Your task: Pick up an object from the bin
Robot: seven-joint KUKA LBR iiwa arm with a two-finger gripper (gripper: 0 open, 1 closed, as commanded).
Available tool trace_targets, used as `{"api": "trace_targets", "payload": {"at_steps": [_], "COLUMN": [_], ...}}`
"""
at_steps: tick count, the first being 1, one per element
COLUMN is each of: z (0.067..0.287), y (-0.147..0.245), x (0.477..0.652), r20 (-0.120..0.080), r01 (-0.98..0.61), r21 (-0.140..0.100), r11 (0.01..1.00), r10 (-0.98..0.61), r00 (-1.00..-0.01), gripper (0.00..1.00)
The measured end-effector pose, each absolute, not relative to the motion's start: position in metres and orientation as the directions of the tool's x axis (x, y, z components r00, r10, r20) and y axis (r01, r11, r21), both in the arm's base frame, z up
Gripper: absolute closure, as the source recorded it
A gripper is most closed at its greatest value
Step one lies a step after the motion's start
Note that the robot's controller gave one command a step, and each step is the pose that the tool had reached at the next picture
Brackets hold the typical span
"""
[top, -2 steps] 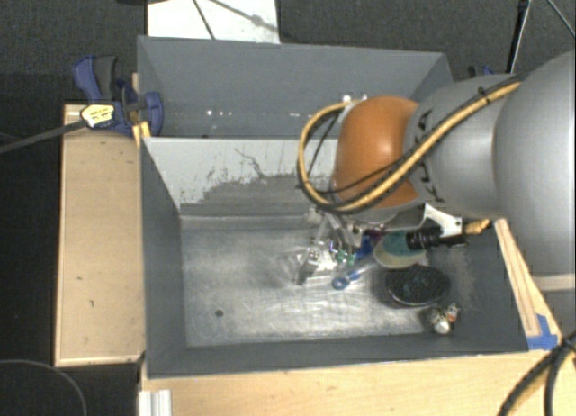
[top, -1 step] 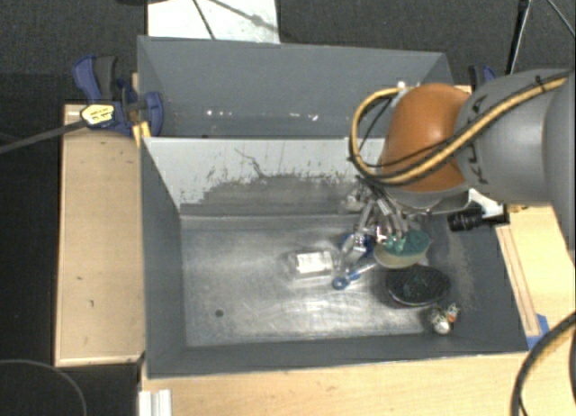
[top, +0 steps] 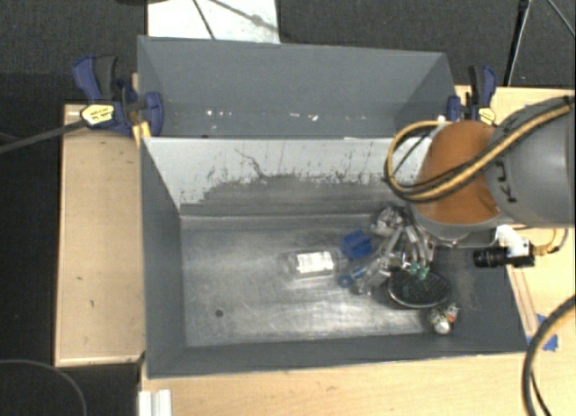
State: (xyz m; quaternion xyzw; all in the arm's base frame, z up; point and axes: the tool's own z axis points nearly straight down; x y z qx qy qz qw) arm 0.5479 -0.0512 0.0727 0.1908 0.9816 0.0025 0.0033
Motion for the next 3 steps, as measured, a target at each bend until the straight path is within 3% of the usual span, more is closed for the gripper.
{"api": "trace_targets", "payload": {"at_steps": [1,2,3], "z": [0.076,0.239,0.234], "y": [-0.052,-0.060,-0.060], "x": [0.551,0.553,0.552], "r20": [-0.017,-0.011,-0.003], "r01": [0.376,0.346,0.347], "r21": [0.007,0.003,0.002], "r11": [0.927,0.938,0.938], "r10": [0.376,0.346,0.347], "r00": [-0.927,-0.938,-0.938], "gripper": [1.00,1.00,0.00]}}
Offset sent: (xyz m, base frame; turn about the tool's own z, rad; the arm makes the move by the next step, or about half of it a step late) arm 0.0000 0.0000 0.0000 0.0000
